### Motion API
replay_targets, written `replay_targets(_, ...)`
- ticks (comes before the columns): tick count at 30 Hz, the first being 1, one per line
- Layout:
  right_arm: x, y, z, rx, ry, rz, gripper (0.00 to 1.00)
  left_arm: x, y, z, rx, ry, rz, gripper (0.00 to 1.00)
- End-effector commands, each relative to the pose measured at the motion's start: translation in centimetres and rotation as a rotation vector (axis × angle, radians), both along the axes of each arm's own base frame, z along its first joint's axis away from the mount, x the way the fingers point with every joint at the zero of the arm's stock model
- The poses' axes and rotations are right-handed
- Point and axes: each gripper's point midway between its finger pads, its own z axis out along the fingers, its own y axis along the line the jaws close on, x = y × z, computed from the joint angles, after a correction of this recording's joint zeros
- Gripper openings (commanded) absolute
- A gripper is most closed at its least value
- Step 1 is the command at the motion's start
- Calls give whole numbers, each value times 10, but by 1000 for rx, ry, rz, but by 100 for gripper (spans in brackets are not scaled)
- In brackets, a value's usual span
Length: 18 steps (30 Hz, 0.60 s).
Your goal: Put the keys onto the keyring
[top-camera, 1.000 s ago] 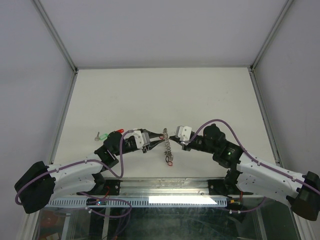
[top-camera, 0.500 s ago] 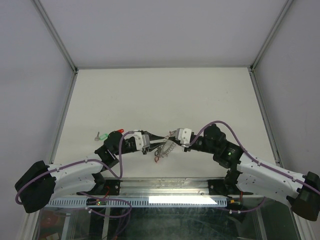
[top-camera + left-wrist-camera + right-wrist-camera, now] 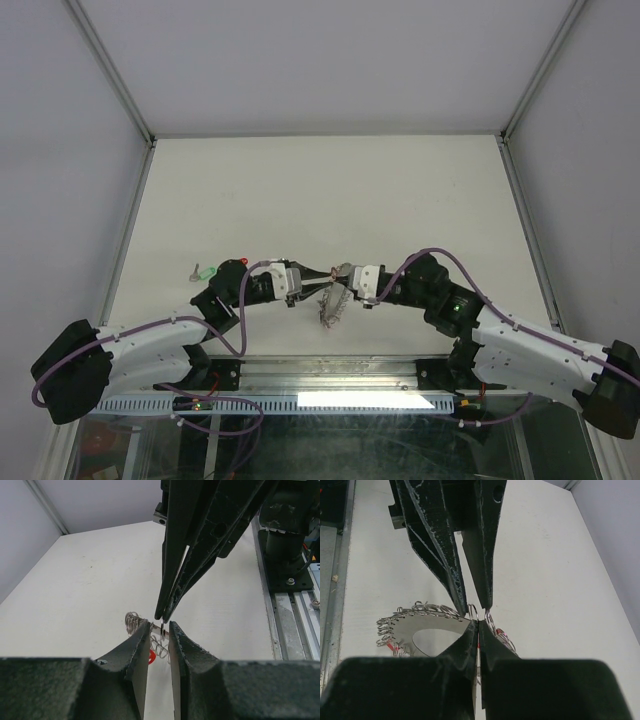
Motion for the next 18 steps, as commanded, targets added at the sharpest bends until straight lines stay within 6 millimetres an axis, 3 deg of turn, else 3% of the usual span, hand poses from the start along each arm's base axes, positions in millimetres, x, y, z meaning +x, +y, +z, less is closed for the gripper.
replay_targets(1, 0, 13, 50, 130, -107, 38, 0, 0, -7, 24, -32, -66, -22, 20)
replay_targets(14, -3, 11, 52, 134, -113, 36, 0, 2, -7, 7, 54, -61, -26, 18)
replay_targets(18, -1, 9, 49, 124, -111, 24, 0, 4, -5, 6, 73, -66, -14, 38)
